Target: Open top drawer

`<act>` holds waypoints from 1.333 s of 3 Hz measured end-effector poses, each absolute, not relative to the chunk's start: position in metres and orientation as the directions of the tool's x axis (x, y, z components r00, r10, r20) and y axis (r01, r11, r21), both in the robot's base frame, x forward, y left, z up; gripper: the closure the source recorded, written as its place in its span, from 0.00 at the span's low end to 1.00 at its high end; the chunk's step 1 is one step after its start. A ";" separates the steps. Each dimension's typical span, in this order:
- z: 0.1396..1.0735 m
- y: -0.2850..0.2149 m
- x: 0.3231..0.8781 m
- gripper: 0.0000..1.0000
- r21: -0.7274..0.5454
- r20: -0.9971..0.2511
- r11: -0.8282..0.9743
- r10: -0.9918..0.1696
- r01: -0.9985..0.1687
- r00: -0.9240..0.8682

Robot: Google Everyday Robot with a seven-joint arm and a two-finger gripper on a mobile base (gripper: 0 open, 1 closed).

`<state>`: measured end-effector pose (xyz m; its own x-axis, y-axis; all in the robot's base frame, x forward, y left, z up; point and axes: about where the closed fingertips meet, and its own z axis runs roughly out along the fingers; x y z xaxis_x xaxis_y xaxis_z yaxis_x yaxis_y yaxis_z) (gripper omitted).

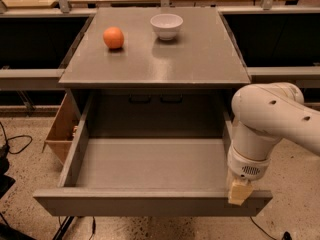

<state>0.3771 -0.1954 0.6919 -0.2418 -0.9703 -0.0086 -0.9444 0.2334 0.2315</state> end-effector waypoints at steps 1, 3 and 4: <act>0.692 -0.195 0.377 0.58 0.231 -0.009 0.233 -0.970 -0.944 -0.242; 0.732 -0.202 0.377 0.04 0.159 0.003 0.241 -0.970 -0.957 -0.243; 0.819 -0.214 0.368 0.00 0.032 0.003 0.259 -0.966 -0.965 -0.259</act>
Offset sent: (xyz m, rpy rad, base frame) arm 0.0000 0.0000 0.0000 0.0000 0.0000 0.0000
